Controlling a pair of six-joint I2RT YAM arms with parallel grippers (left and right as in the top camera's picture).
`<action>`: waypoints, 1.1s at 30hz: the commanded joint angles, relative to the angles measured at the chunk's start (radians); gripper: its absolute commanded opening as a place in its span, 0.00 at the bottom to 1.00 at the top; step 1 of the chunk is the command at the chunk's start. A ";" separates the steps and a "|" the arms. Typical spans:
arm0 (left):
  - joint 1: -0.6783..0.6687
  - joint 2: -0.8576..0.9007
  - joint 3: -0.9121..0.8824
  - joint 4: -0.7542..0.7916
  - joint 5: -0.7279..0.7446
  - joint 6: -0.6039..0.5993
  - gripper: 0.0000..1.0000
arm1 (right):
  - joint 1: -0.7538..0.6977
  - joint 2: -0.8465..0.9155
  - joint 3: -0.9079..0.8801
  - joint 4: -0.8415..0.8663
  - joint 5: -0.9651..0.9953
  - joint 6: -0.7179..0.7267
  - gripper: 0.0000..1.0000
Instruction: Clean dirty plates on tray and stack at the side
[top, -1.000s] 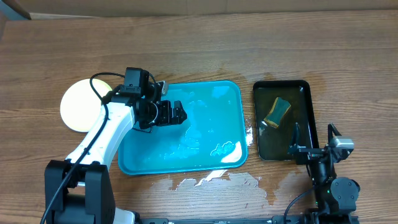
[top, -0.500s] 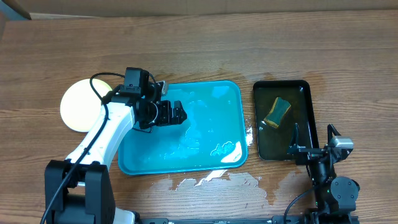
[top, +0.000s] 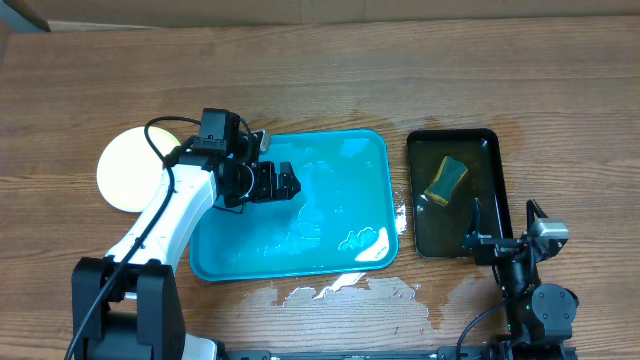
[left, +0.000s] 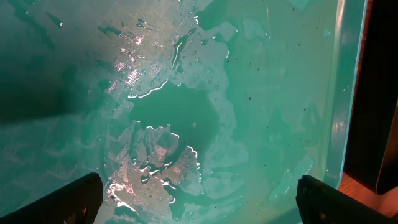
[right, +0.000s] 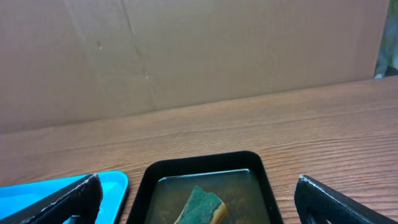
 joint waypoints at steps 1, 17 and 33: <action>-0.005 0.005 0.013 0.003 -0.003 0.027 1.00 | -0.004 -0.006 -0.010 0.006 -0.003 -0.004 1.00; -0.002 -0.560 0.013 0.006 -0.227 0.027 1.00 | -0.004 -0.006 -0.010 0.006 -0.002 -0.004 1.00; 0.050 -1.030 -0.011 0.105 -0.330 0.026 1.00 | -0.004 -0.006 -0.010 0.006 -0.002 -0.004 1.00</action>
